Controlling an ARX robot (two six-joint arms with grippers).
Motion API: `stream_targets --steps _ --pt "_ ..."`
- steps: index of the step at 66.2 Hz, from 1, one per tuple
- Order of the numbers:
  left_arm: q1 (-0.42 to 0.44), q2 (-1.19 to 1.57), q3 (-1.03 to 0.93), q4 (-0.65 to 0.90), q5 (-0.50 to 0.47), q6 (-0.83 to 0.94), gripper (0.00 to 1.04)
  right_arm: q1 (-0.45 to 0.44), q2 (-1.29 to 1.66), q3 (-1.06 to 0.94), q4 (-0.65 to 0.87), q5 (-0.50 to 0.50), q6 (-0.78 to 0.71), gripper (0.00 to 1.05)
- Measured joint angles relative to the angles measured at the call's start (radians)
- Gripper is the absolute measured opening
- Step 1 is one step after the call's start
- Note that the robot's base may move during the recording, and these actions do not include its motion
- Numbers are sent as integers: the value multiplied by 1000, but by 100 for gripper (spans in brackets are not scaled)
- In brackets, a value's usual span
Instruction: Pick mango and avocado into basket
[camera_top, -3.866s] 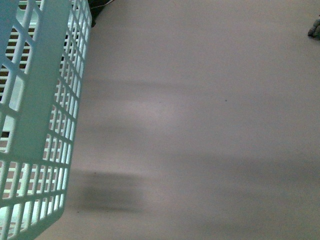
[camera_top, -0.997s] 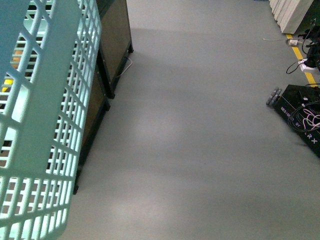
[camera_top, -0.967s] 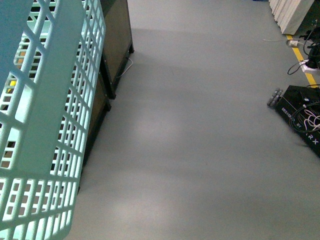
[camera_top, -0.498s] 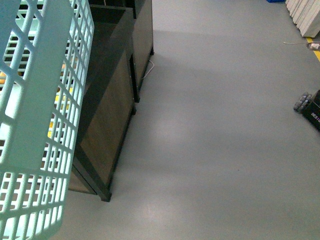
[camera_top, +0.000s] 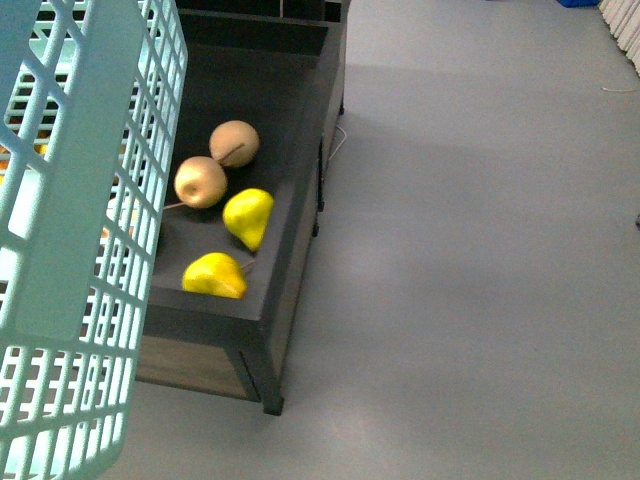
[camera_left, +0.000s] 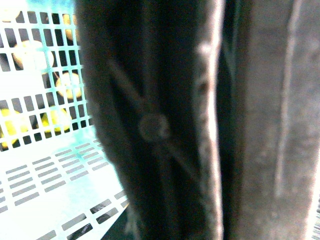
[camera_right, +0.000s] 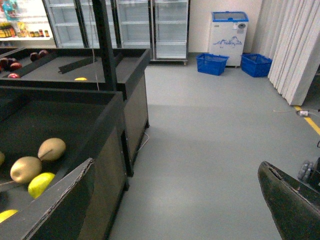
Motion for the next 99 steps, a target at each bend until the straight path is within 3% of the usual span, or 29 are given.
stream_targets --steps 99 --pt "1 0 0 0 0 -1 14 0 -1 0 0 -1 0 96"
